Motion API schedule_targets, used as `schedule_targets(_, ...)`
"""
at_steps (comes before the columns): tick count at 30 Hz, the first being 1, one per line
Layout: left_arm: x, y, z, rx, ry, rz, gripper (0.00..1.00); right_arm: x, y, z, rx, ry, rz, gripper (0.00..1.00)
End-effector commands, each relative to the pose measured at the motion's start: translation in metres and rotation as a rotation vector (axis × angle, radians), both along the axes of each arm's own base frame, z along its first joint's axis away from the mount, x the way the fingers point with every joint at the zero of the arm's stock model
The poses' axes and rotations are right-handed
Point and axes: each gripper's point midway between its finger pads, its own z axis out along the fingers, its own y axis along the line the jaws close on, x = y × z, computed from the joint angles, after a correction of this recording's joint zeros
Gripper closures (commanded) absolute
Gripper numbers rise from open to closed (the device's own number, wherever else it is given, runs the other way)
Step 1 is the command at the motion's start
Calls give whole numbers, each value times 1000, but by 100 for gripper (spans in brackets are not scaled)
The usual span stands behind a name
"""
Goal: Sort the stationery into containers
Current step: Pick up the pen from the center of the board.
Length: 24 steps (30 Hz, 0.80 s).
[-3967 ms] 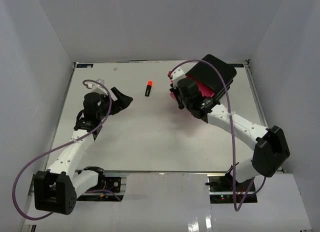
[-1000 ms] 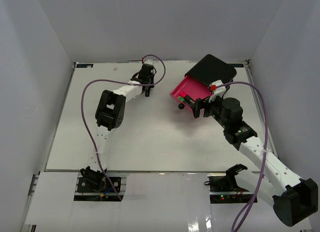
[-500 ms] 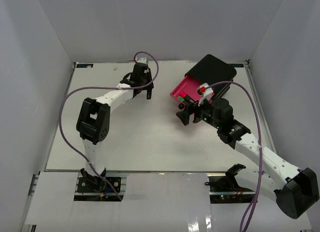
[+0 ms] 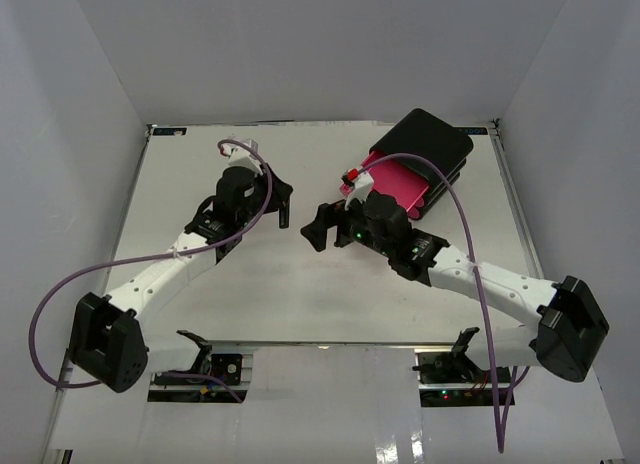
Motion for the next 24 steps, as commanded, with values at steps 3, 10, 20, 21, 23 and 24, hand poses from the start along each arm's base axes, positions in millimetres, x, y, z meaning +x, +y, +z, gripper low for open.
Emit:
schedule_targets(3, -17, 13, 33, -80, -127, 42, 87, 8, 40, 47, 145, -47, -15, 0)
schedule_targets(10, -27, 18, 40, -110, -164, 47, 88, 20, 70, 51, 135, -52, 8, 0)
schedule_targets(20, -30, 18, 47, -121, -180, 34, 88, 23, 88, 46, 130, -41, 50, 13)
schedule_targets(21, -31, 17, 47, -124, -181, 31, 87, 23, 89, 45, 128, -38, 55, 16)
schedule_targets(23, -31, 16, 46, -125, -178, 29, 88, 24, 93, 45, 132, -38, 65, 19)
schedule_targets(24, -31, 16, 46, -126, -180, 27, 88, 24, 94, 46, 134, -40, 67, 24)
